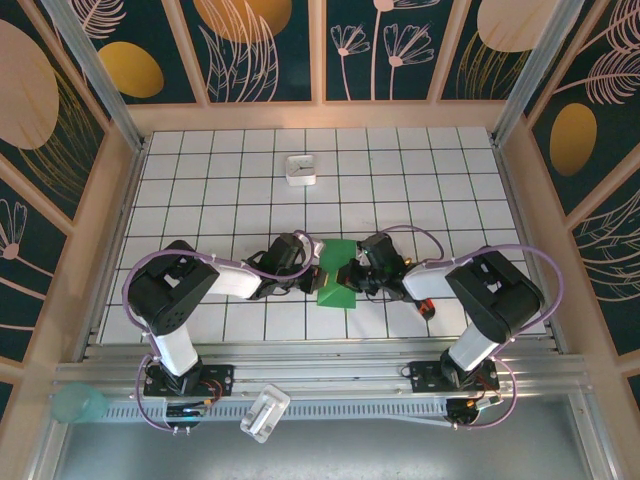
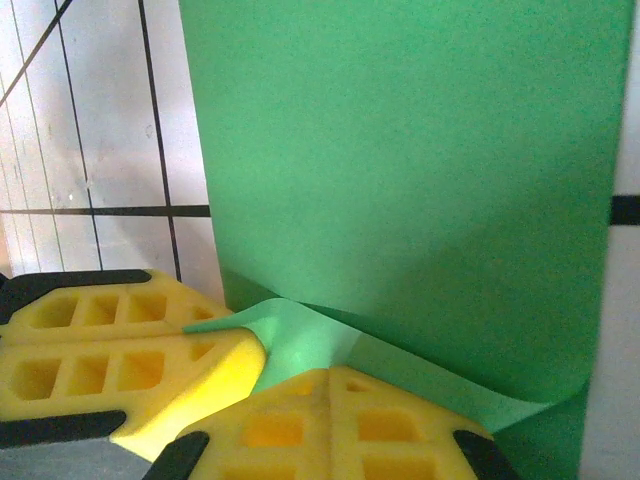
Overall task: Fold a paper plane with a square sheet of paper (pick it up from the middle)
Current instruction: Fold the triangle a second time at the center of the table.
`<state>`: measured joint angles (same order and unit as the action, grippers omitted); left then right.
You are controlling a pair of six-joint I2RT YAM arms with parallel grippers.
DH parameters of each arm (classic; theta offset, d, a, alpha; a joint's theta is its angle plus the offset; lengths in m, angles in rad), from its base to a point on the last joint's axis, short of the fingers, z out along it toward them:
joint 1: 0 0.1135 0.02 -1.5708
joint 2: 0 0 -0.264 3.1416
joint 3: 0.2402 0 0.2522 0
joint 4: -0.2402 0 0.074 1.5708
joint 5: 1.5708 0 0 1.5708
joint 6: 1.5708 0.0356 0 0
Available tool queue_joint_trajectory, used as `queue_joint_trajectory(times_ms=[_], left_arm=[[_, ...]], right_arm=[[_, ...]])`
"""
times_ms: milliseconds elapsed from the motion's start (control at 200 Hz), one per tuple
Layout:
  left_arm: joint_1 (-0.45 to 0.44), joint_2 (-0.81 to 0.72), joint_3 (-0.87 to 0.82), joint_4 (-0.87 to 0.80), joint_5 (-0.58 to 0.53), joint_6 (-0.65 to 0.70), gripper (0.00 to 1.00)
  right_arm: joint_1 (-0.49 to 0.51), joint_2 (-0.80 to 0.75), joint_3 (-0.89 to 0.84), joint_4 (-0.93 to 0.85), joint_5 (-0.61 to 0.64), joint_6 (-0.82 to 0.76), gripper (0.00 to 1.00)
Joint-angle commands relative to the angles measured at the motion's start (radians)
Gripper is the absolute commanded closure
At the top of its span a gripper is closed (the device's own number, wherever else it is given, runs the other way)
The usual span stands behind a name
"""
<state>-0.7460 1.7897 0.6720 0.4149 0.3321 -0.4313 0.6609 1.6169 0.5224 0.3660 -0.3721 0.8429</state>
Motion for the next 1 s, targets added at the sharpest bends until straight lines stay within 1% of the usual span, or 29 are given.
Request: queue_joint_trajectory(times_ms=[0, 245, 410, 545, 731, 896, 991], left_arm=[[0.011, 0.112, -0.024, -0.148, -0.174, 0.031, 1.0], [0.01, 0.109, -0.023, -0.149, -0.175, 0.032, 1.0], [0.011, 0.108, -0.023, -0.153, -0.175, 0.032, 1.0], [0.01, 0.11, -0.02, -0.152, -0.172, 0.032, 1.0], [0.01, 0.109, -0.02, -0.152, -0.171, 0.032, 1.0], [0.01, 0.11, -0.018, -0.153, -0.169, 0.032, 1.0], [0.011, 0.106, -0.02, -0.155, -0.172, 0.034, 1.0]], right_arm=[[-0.033, -0.014, -0.017, -0.089, 0.03, -0.05, 1.0], [-0.09, -0.088, 0.024, -0.187, 0.035, -0.116, 1.0], [-0.058, -0.108, 0.053, -0.171, 0.004, -0.11, 1.0], [-0.029, -0.08, 0.075, -0.151, -0.005, -0.104, 1.0], [-0.021, -0.017, 0.102, -0.129, -0.012, -0.116, 1.0], [-0.04, 0.041, 0.125, -0.151, 0.003, -0.151, 1.0], [-0.058, 0.047, 0.111, -0.154, 0.007, -0.167, 1.0]])
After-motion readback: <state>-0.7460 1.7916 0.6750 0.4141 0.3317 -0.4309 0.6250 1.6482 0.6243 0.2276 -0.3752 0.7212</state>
